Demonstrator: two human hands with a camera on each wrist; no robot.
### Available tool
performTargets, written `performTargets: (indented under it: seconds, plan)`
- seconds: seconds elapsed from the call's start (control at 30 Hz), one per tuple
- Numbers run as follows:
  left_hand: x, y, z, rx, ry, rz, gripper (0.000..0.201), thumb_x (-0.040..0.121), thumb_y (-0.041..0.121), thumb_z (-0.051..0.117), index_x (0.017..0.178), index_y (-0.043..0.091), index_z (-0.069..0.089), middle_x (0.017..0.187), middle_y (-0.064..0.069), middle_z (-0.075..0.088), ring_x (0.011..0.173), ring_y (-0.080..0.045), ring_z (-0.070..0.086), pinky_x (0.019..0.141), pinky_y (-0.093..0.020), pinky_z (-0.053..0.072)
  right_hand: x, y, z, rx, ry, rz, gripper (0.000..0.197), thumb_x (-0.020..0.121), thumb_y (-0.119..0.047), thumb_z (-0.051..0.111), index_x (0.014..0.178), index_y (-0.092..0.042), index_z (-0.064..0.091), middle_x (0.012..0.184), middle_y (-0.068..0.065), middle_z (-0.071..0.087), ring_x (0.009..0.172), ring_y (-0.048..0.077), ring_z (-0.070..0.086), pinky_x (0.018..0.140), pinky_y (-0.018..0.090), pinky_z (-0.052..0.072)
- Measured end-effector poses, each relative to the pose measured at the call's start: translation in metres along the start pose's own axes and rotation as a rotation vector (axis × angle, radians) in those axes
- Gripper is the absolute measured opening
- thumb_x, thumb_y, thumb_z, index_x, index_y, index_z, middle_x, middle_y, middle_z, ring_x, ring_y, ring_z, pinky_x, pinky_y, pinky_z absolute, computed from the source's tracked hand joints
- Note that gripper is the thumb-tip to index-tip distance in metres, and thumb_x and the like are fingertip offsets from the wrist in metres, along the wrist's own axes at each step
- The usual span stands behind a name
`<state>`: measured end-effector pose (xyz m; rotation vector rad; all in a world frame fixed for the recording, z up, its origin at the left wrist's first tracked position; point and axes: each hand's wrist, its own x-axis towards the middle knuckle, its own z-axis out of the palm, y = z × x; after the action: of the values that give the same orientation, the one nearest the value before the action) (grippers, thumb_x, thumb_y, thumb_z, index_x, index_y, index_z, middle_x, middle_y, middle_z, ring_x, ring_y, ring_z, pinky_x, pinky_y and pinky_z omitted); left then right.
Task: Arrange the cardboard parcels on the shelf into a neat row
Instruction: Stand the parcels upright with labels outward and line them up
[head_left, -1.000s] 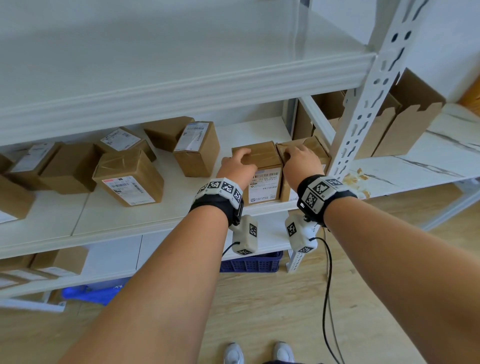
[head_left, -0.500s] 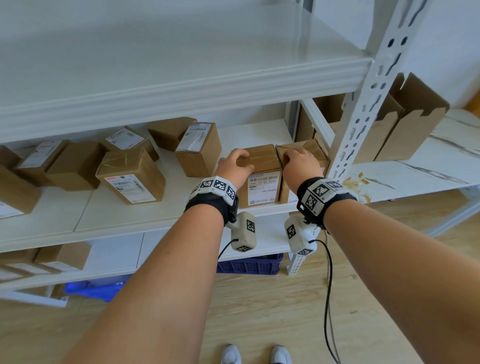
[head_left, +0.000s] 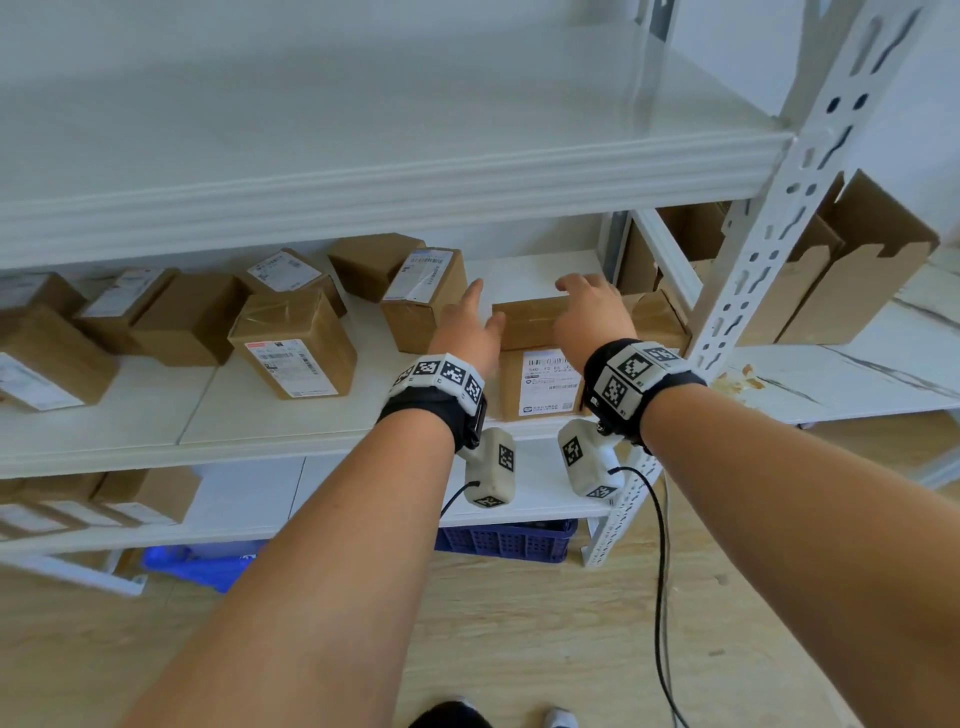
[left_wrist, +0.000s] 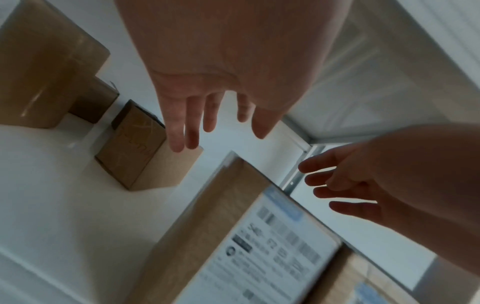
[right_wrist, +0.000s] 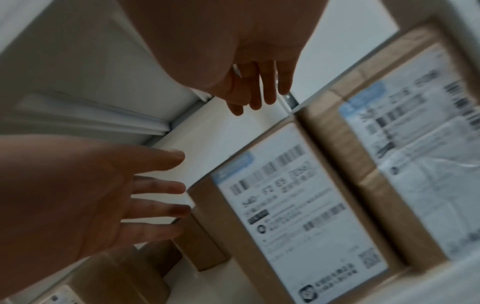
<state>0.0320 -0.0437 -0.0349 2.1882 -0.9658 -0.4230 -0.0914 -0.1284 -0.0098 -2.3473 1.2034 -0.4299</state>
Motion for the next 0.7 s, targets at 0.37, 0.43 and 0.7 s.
performTargets:
  seconds: [0.37,0.43,0.7]
  plan:
    - [0.033,-0.081,-0.078,-0.052,0.026,-0.197,0.047,0.104,0.021,0.031,0.151,0.019,0.026,0.145,-0.010,0.044,0.119,-0.029,0.054,0.082,-0.030,0.040,0.027,-0.097,0.062,0.143,-0.062,-0.024,0.057,0.089,0.005,0.036,0.142,-0.014,0.039,0.145,0.009,0.038,0.123,0.029,0.048,0.091,0.033,0.045]
    - [0.044,-0.091,-0.085,-0.073,-0.014,-0.216,0.050,0.105,0.023,0.031,0.153,0.019,0.021,0.151,-0.009,0.037,0.128,-0.029,0.048,0.092,-0.032,0.040,0.033,-0.111,0.078,0.141,-0.091,0.008,0.057,0.089,0.004,0.036,0.144,-0.013,0.036,0.144,0.010,0.040,0.125,0.030,0.048,0.097,0.035,0.044]
    - [0.085,-0.108,-0.088,-0.113,-0.196,-0.229,0.053,0.105,0.023,0.029,0.155,0.015,0.012,0.157,-0.009,0.026,0.137,-0.031,0.038,0.107,-0.037,0.033,0.056,-0.131,0.127,0.051,-0.272,0.205,0.055,0.096,-0.002,0.036,0.148,-0.011,0.023,0.142,0.017,0.044,0.128,0.033,0.047,0.100,0.038,0.041]
